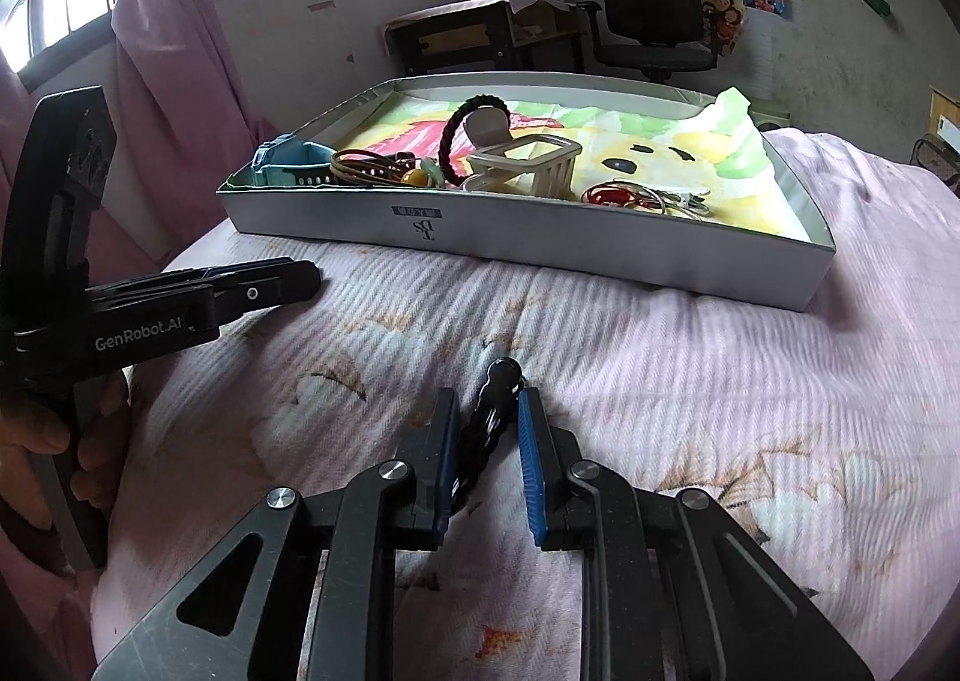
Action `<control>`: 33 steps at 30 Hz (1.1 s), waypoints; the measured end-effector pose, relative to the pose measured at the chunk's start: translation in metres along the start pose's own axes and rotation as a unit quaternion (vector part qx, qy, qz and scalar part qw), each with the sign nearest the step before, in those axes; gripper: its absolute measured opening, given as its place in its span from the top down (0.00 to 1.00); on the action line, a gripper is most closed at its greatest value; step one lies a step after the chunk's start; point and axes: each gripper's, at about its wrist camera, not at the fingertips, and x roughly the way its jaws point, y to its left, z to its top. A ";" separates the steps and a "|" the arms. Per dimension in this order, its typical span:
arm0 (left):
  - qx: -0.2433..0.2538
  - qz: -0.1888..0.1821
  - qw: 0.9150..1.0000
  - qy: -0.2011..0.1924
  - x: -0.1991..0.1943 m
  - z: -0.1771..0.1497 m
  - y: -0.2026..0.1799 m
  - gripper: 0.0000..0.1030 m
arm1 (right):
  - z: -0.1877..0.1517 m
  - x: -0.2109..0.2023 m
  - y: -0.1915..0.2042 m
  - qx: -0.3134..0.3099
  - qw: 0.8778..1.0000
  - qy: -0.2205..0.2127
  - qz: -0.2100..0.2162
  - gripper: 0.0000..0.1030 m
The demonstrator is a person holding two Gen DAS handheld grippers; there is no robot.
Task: Organize jewelry
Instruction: 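Close the right tool on the black bar while the left tool grasps the silver ring, then carry the black bar and silver ring over the box with both tools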
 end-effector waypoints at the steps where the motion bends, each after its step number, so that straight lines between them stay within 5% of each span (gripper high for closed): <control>1: -0.001 -0.001 1.000 -0.001 0.000 0.000 0.000 0.80 | 0.000 0.000 -0.001 0.000 1.000 -0.001 0.000 0.83; 18: 0.001 0.003 1.000 -0.005 -0.004 0.000 -0.002 0.80 | -0.002 -0.003 0.001 -0.006 1.000 -0.018 -0.003 0.88; 33: 0.003 -0.021 0.998 -0.063 -0.036 0.004 -0.012 0.80 | 0.001 -0.028 -0.003 0.006 0.998 -0.070 -0.002 0.88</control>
